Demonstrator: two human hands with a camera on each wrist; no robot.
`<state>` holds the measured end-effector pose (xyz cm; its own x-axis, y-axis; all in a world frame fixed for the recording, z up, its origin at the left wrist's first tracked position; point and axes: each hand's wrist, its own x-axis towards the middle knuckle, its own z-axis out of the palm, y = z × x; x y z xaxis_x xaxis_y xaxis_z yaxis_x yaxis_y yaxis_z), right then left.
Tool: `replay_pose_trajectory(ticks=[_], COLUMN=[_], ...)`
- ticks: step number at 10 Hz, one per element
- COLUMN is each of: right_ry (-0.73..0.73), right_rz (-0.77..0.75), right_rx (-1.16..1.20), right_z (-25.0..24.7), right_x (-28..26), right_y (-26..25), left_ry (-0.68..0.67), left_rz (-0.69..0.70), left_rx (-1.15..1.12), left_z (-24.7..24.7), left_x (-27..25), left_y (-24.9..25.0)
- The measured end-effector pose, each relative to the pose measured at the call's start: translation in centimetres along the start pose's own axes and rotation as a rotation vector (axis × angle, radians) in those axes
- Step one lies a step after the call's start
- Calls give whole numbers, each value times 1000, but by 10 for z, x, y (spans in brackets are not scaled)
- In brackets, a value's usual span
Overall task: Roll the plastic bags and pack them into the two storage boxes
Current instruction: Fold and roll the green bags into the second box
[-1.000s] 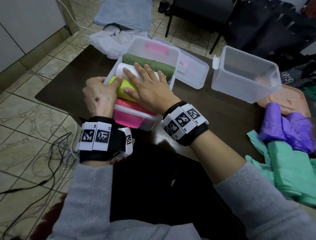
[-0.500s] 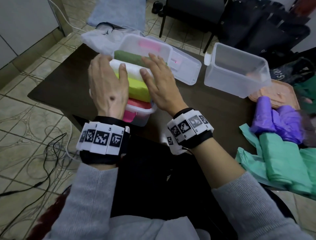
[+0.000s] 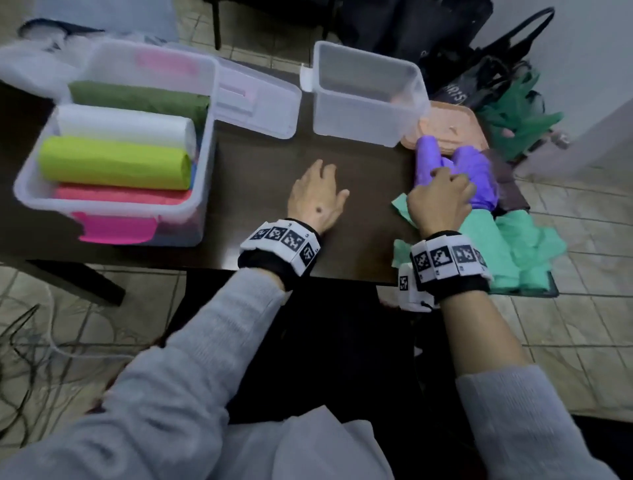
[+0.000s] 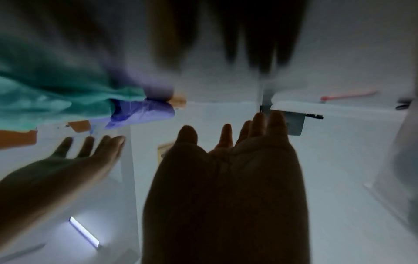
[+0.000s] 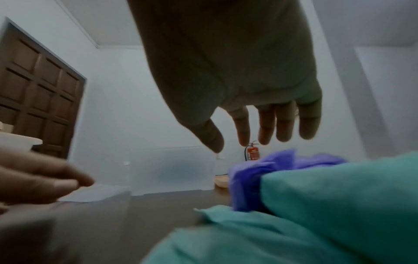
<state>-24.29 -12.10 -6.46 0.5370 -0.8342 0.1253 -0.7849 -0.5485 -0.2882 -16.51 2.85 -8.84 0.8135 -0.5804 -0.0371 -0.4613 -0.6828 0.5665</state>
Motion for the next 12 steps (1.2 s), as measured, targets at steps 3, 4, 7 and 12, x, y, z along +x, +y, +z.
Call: replay_pose_trajectory(ticks=[3,4,7,12], right_ry=[-179,-213,-393,-450], right_rz=[199,239,173,30], right_rx=[-186,-198,-210,-139], right_z=[11,8,-5,-9], right_x=[4,13,26,8], right_y=[51,52,53,32], left_ry=[-376,-388,-401,-434], left_rz=[-194,-195,-205,-193], left_rx=[193,193,181,99], left_z=[17,15,13,0], left_x=[10,10,10,9], left_y=[-23,-24,-23,-27])
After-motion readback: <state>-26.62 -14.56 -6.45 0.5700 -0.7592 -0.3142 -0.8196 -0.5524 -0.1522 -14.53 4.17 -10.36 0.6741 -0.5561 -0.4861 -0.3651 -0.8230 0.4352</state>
